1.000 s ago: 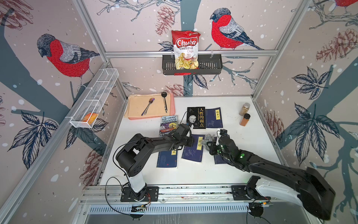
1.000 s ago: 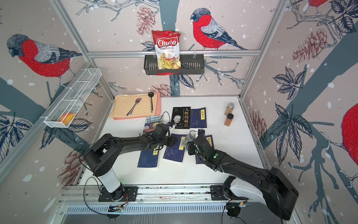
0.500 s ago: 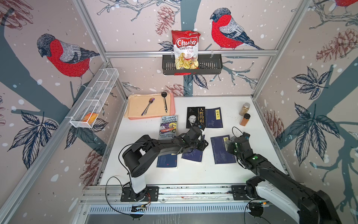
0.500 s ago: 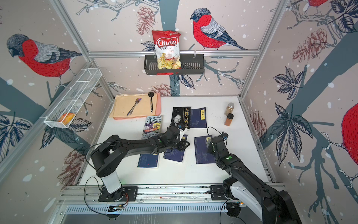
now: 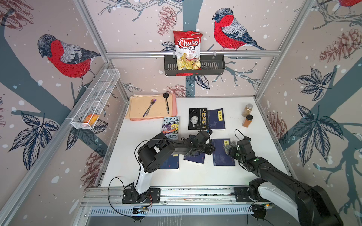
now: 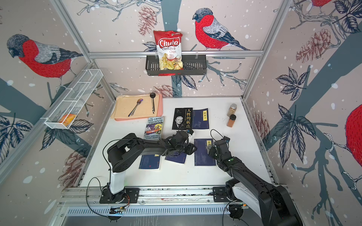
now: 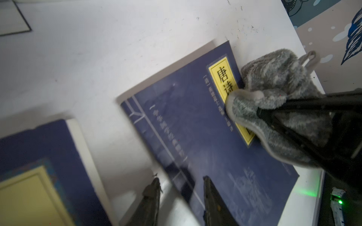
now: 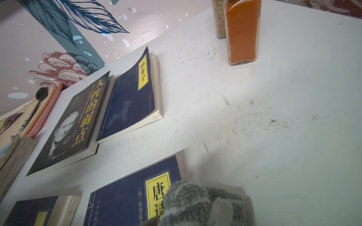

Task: Wipe the cover of the book
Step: Move the book to the center of the board.

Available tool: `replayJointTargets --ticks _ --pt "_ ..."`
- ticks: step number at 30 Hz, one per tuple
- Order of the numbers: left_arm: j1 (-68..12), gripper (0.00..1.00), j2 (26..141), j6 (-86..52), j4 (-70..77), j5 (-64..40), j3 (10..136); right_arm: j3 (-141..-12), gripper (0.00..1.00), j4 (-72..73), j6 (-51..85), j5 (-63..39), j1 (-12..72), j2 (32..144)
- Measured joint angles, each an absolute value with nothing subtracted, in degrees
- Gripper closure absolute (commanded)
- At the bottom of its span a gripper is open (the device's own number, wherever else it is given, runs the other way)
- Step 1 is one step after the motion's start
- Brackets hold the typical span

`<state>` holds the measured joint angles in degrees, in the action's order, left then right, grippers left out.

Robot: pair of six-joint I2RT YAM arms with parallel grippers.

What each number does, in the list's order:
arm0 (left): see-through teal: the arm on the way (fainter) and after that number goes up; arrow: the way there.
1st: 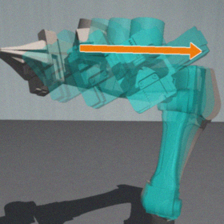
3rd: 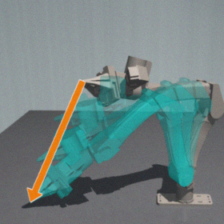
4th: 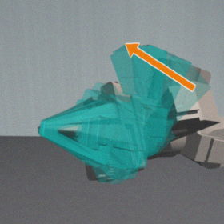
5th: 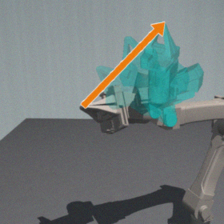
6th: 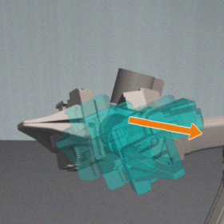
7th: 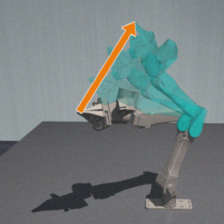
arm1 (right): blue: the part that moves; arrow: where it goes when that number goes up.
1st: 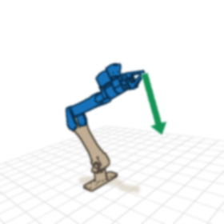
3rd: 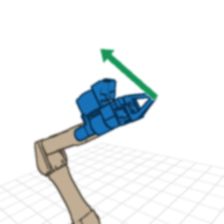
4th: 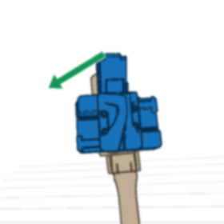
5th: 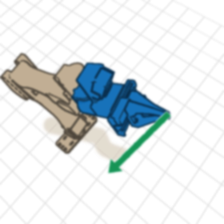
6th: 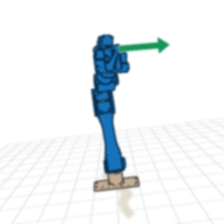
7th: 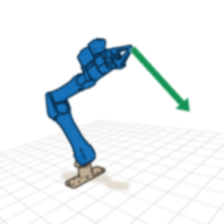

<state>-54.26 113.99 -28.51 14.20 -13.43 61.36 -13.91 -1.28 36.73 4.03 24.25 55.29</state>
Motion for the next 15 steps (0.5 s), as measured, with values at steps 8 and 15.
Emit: replayJointTargets --ticks 8,15 --pt "-53.1 0.63 111.18 -28.25 11.46 -11.6 60.38 -15.62 0.92 2.2 37.85 4.08 29.71 60.69" --pt "-51.13 0.66 106.3 -26.28 7.88 -7.27 60.45 -18.46 0.9 0.12 37.39 4.78 31.09 59.16"
